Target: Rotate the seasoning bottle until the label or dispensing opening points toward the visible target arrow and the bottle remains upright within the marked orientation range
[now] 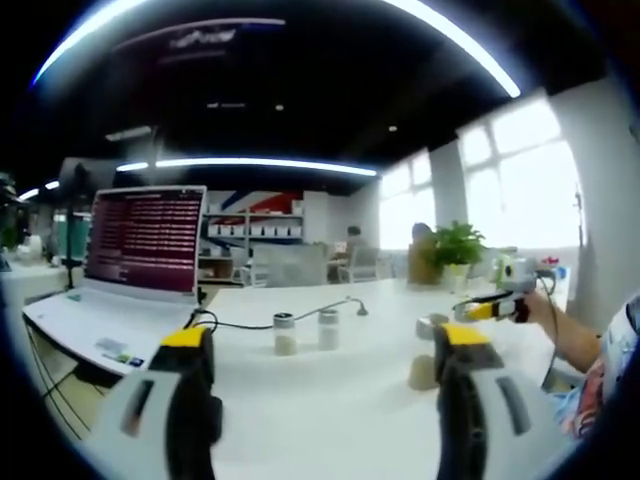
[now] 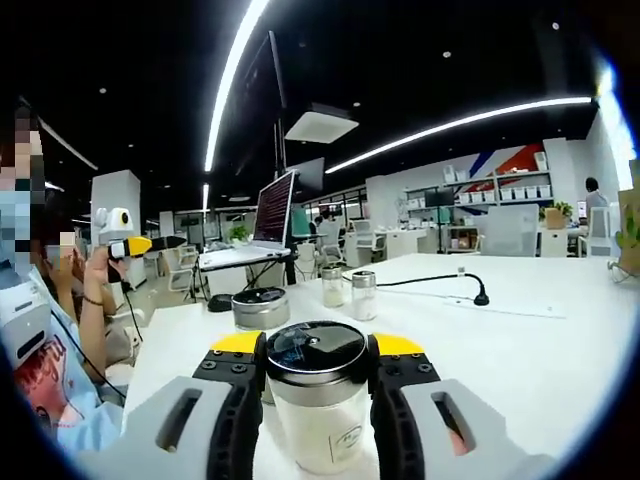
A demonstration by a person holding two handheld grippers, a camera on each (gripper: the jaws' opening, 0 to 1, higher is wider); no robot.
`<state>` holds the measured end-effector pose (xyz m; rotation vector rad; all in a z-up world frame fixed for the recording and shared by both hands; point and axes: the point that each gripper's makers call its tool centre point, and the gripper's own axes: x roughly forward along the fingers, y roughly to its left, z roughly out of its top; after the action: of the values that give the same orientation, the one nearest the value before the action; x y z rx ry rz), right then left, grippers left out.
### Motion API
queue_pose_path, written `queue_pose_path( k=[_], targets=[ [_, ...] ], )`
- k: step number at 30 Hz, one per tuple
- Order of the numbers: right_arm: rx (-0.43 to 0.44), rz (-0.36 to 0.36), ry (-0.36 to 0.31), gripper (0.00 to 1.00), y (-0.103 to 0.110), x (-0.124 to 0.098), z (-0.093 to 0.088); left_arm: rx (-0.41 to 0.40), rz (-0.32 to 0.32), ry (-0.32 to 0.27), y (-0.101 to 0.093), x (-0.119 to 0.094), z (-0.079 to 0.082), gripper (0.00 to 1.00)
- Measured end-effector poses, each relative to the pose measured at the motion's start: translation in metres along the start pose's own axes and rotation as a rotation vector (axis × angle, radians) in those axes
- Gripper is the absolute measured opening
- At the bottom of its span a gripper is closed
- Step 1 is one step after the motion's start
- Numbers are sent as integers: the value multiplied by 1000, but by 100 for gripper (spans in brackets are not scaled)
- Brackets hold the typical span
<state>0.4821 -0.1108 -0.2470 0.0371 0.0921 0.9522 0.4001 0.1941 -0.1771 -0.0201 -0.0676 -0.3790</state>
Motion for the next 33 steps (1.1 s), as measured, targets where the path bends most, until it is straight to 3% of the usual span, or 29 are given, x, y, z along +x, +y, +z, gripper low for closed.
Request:
queue_pose_path(
  k=[15,33],
  targets=[
    [-3,-90,-4,40,-2,-2,-1,-3,-4,-1,-4,4,0,97],
    [0,-224,-85,40,-8,-2,1,-15,-6,-3,0,5,0,97]
  ],
)
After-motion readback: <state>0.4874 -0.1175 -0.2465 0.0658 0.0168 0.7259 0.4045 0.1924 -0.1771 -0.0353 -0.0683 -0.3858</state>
